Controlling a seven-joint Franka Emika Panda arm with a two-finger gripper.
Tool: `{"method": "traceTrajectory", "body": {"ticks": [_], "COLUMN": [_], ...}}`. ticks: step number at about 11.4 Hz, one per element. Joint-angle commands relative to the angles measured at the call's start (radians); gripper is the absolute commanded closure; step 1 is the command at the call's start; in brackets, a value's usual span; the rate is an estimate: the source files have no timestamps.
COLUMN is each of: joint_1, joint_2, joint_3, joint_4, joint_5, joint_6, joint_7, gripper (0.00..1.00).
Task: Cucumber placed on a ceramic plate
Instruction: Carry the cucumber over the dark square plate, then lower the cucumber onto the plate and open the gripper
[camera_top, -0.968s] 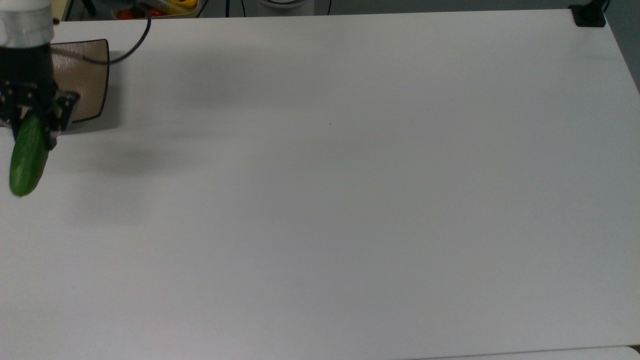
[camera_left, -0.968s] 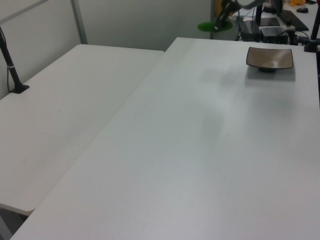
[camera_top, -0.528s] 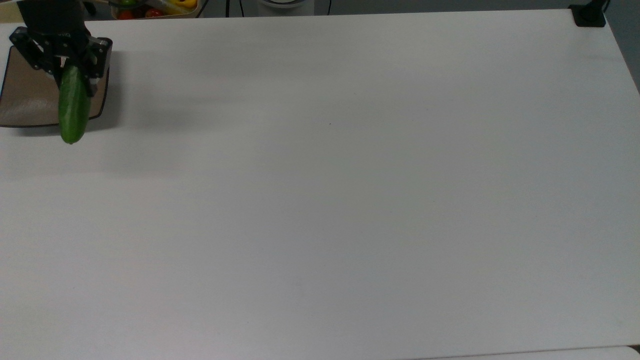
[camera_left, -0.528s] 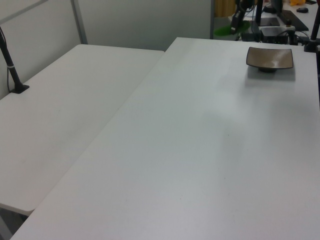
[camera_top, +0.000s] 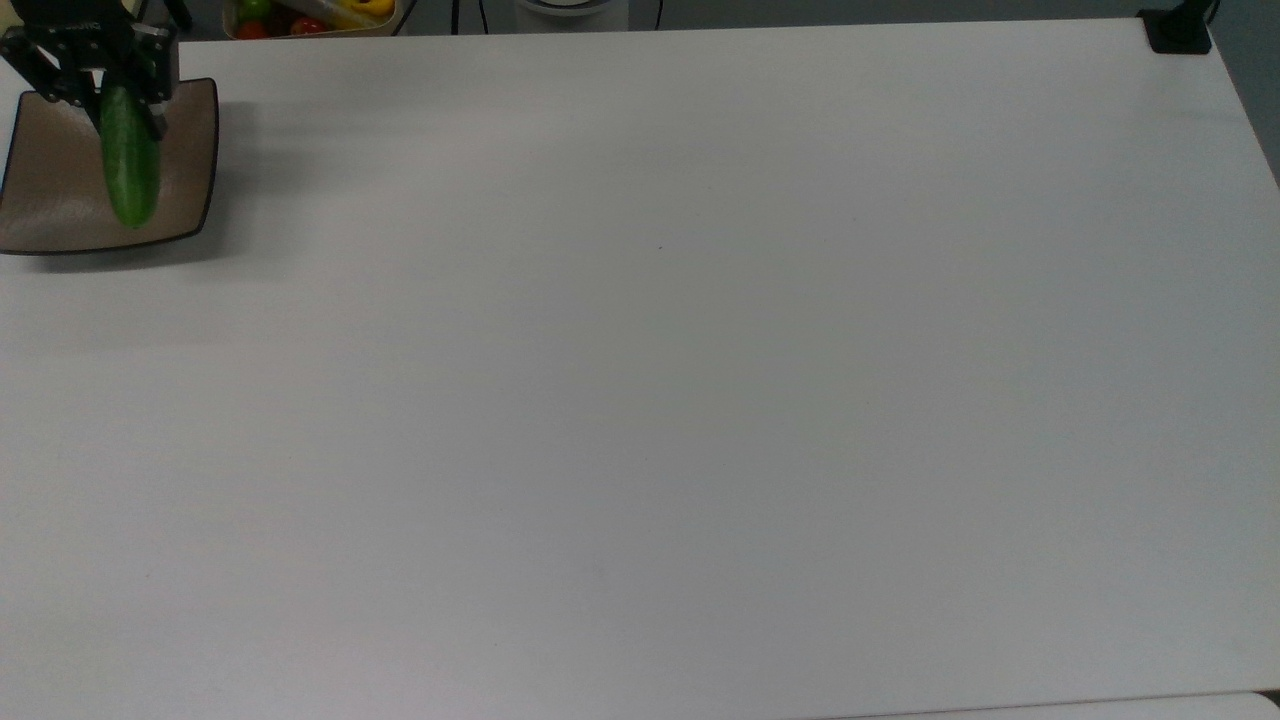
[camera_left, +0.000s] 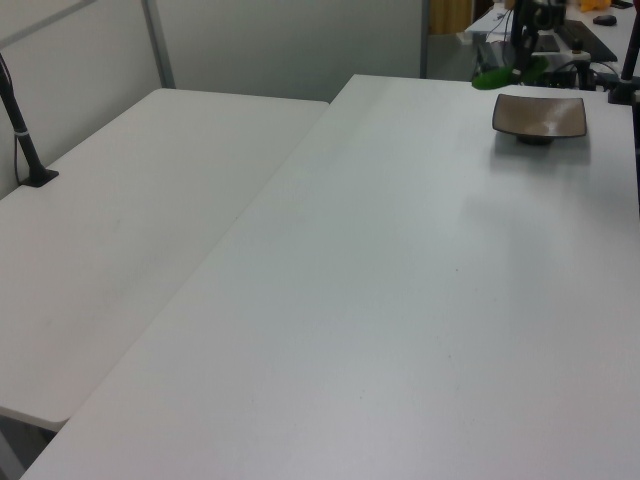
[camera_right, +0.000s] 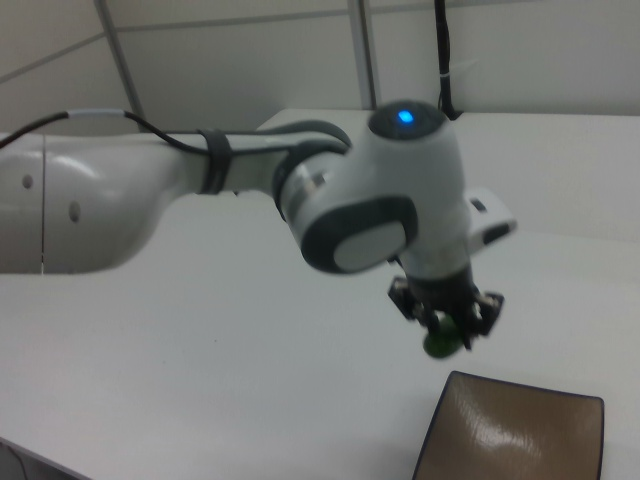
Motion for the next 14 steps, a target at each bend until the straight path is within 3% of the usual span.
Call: {"method": "traceTrajectory", "body": {"ticks": [1, 7, 8, 10, 14], "joint_1": [-0.053, -0.117, -0.122, -0.125, -0.131], "joint_2": [0.037, 0.104, 0.106, 0.106, 0.108], "joint_3": [-0.001, -0.002, -0.002, -0.002, -0.001], "joint_4": [-0.033, -0.047, -0.049, -0.049, -0.049], "joint_5": [0.056, 0.056, 0.056, 0.056, 0.056], "joint_6": [0.010, 0.061, 0.061, 0.053, 0.049], "joint_7": [-0.154, -0.241, -0.243, -0.243, -0.238], "gripper": [0.95, 0.95, 0.92, 0.76, 0.61]}}
